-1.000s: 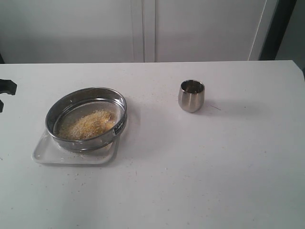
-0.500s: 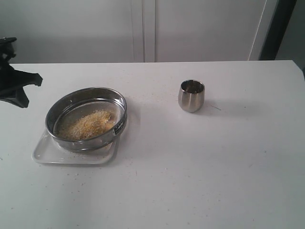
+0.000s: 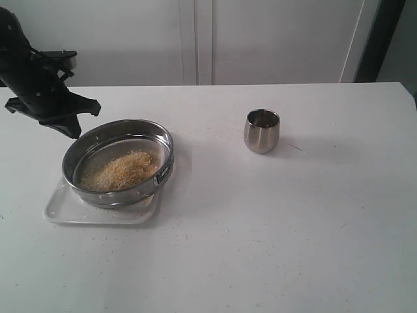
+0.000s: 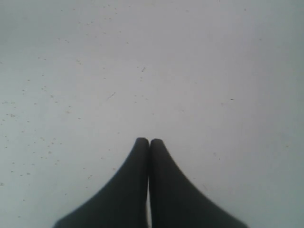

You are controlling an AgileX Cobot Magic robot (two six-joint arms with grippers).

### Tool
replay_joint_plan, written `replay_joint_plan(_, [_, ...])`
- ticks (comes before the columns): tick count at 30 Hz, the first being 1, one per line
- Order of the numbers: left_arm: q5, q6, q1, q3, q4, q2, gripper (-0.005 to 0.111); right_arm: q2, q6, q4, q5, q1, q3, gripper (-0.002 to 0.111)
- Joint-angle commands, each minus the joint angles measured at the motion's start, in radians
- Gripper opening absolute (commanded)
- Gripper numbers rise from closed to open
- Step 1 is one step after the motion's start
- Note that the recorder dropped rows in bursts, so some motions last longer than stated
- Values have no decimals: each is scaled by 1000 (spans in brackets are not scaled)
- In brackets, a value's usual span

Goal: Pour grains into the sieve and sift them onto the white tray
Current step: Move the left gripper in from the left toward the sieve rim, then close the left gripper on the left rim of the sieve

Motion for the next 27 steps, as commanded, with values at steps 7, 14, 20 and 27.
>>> replay_joint_plan(7, [37,-25,-4,-5,88,1,4,-6,0,-9,-4,-5,3,0])
replay_joint_plan(14, [10,-25,-4,-5,88,3,32,-6,0,-9,-4,-5,3,0])
replay_joint_plan(20, [-14,-29,-4,-5,88,25,49,-6,0,-9,-4,-5,3,0])
replay_joint_plan(27, [-14,-29,-4,-5,88,68,49,-6,0,-9,-6,-5,3,0])
